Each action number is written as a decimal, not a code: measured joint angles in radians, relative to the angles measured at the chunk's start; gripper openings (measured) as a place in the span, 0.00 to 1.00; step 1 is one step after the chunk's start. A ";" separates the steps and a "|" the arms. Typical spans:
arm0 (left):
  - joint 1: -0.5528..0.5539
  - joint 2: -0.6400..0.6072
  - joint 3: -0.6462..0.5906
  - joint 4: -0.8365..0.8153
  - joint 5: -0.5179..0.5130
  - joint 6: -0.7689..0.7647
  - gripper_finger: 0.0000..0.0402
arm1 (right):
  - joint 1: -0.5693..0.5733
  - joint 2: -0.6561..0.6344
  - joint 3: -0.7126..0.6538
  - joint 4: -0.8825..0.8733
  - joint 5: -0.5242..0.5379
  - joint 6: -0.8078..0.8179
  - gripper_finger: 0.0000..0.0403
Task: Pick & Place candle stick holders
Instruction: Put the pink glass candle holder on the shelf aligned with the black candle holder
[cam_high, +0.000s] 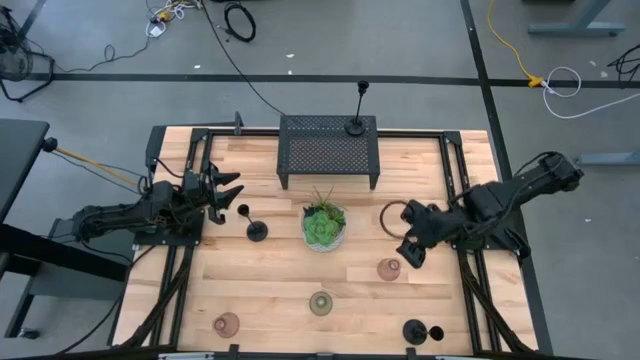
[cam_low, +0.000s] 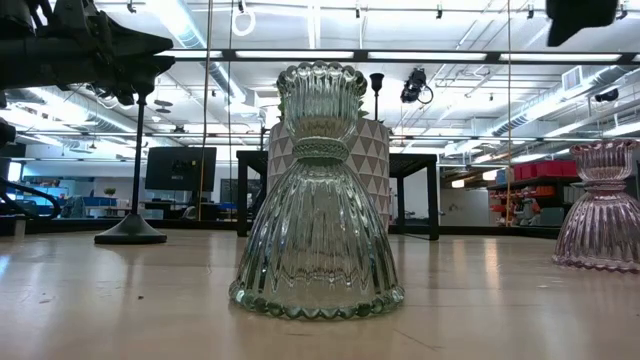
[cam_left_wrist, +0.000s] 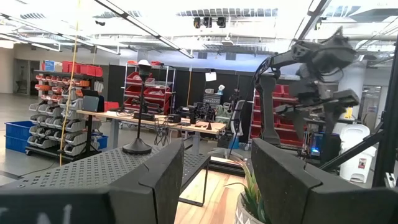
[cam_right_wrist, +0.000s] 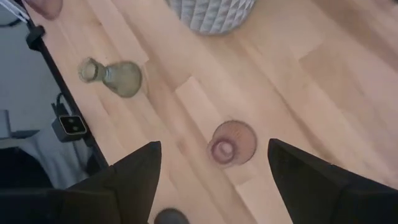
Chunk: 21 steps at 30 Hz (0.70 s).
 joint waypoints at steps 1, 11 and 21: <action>0.000 0.000 0.000 0.000 0.002 0.000 0.47 | 0.017 0.012 0.000 0.000 0.005 0.020 0.73; 0.000 0.000 0.000 0.000 0.002 0.000 0.47 | 0.111 0.177 0.000 0.000 0.001 0.141 0.73; 0.000 0.000 0.000 0.000 0.002 0.000 0.47 | 0.113 0.307 0.000 -0.018 -0.037 0.170 0.73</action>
